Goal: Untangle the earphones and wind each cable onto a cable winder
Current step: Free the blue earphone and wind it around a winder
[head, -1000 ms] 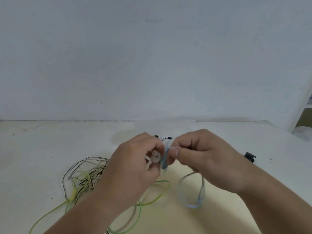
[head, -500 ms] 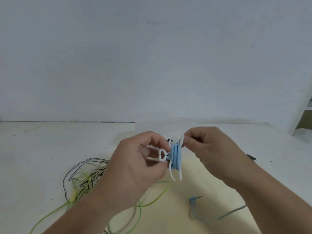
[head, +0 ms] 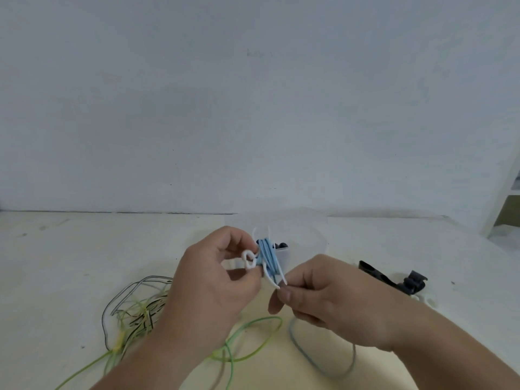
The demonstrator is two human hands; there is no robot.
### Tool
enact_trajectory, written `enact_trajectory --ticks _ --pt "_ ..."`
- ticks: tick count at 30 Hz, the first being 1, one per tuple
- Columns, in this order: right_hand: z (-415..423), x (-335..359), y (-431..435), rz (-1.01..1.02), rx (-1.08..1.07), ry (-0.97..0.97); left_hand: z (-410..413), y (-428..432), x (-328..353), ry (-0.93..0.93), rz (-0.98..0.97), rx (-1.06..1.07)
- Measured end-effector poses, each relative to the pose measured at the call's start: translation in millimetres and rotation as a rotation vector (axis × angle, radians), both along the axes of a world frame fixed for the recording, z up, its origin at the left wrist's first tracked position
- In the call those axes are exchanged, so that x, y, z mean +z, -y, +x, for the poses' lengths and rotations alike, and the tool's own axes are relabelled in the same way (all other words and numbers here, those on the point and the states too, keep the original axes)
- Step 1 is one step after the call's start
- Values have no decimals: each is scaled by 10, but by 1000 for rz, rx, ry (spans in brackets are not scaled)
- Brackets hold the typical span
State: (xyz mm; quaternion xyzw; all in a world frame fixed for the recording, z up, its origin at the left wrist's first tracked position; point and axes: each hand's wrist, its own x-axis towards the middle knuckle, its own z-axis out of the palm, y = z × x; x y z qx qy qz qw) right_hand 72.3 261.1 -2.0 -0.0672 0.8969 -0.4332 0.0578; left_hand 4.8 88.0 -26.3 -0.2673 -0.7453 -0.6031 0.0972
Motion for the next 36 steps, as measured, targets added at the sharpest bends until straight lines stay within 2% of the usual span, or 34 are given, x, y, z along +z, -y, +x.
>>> enact_trajectory --ticks 5,11,15,19,22,26,30,36 --pt "30 31 21 -16 11 -60 -39 28 -29 -127 -131 107" --pt "44 52 19 -60 -21 -236 53 11 -10 -304 -328 -34" --pt "20 40 -47 14 -205 -402 94 8 2 -244 -310 -80" --pt "-5 55 -84 -84 -350 -460 124 15 37 -143 -233 -151" --pt "-25 41 -109 -183 -393 -407 114 10 45 -74 -151 -222" --pt "-69 -15 -160 -368 -417 -230 71 11 36 -3 -46 -305" --pt "-84 -50 -107 -270 -363 -145 64 -6 56 75 106 -340" --pt "-52 -66 39 -162 -193 -16 17 21 79 56 180 -186"
